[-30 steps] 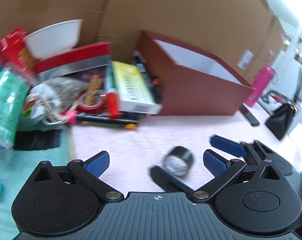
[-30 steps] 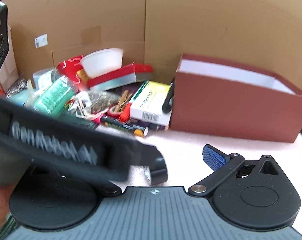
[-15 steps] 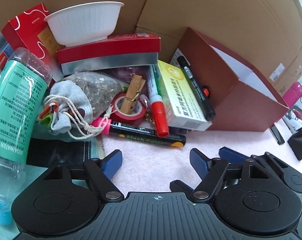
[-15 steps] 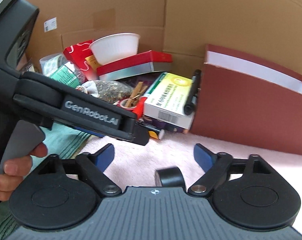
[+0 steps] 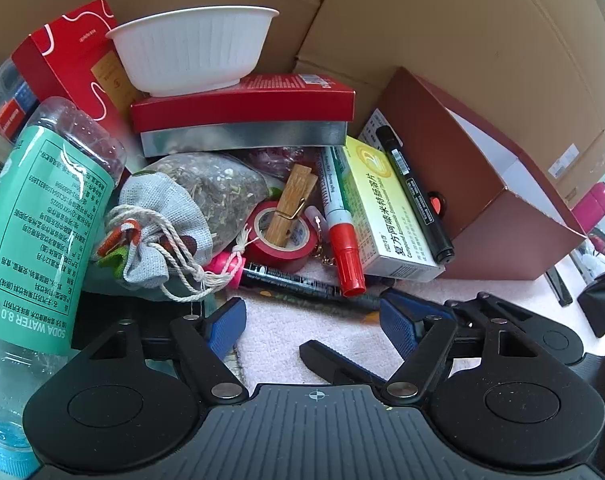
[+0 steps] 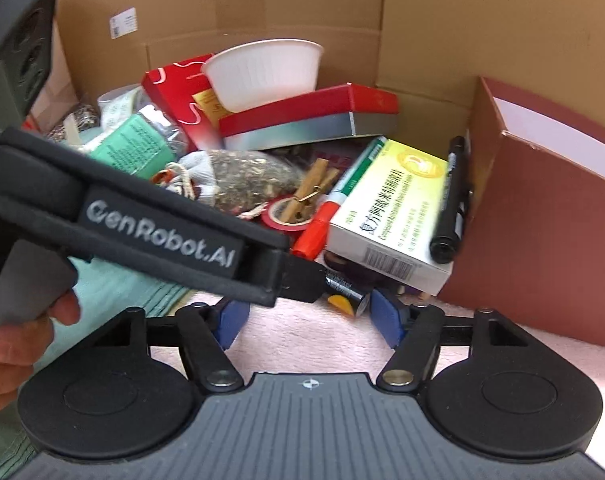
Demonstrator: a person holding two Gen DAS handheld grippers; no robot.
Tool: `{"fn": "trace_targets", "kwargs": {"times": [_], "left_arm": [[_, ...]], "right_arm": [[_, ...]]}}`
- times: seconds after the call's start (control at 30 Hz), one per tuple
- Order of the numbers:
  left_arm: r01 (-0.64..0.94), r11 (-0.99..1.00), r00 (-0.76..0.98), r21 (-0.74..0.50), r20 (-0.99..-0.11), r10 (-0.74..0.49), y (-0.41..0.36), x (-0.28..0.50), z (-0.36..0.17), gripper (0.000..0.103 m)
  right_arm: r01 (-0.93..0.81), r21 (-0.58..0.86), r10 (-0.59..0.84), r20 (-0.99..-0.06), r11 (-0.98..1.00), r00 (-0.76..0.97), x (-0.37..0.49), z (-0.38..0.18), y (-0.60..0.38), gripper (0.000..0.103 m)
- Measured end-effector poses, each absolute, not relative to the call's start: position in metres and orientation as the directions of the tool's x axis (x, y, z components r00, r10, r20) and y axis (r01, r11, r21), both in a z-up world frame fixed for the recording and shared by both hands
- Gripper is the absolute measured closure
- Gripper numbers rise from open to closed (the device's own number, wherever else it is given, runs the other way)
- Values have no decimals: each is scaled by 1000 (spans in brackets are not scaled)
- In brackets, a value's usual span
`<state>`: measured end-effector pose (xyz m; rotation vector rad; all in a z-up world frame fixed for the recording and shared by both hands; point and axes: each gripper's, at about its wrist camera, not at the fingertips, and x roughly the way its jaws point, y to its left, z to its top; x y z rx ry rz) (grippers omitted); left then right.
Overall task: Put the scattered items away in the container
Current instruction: 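Withdraw both grippers from the shoebox back toward the clutter, then grasp the pink marker with the left gripper while the right grasps the black tape roll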
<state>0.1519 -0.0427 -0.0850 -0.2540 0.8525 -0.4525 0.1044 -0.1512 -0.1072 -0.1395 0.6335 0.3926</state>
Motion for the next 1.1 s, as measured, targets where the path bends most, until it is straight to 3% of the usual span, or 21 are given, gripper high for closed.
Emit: {"fn": "trace_targets", "kwargs": {"times": [0.07,0.23,0.33,0.47,0.57,0.6,0.77,0.83,0.87,1.07,1.1], "left_arm": [[273,879,574,-390,-667,-474,-41,152,-85,18],[256,895,577,-366,-685,-445,-38,148,-87,19],[263,908,581,-327,-698,-419,-38,142,-86,26],[286,924,580,-252,-722,-377,-42,133,-85,51],[287,927,577,-240,-729,-367,-38,128,-85,82],[287,927,576,-241,-730,-368,-36,126,-85,84],[338,918,559,-209,-740,-375,-34,114,-84,86],[365,912,557,-187,-741,-375,-37,108,-83,68],[371,910,557,-187,-739,-379,-37,105,-83,67],[391,905,552,-168,-744,-377,-39,98,-82,69],[396,904,553,-162,-744,-375,-39,97,-81,74]], "right_arm": [[-452,14,369,-602,892,709,93,-107,-153,47],[-581,-17,453,-606,814,654,65,-107,-137,53],[-609,-9,479,-609,793,633,55,-107,-132,53],[-637,9,506,-617,771,604,44,-105,-129,56],[-621,-21,481,-611,784,628,34,-102,-131,56],[-605,-19,473,-605,796,641,31,-100,-135,56],[-504,-46,393,-566,862,725,14,-90,-161,54],[-450,-50,349,-557,892,754,9,-88,-173,54],[-426,-47,333,-549,903,766,6,-88,-176,54],[-319,-35,252,-533,947,807,1,-87,-201,54],[-308,-30,245,-535,951,808,2,-88,-205,54]]}}
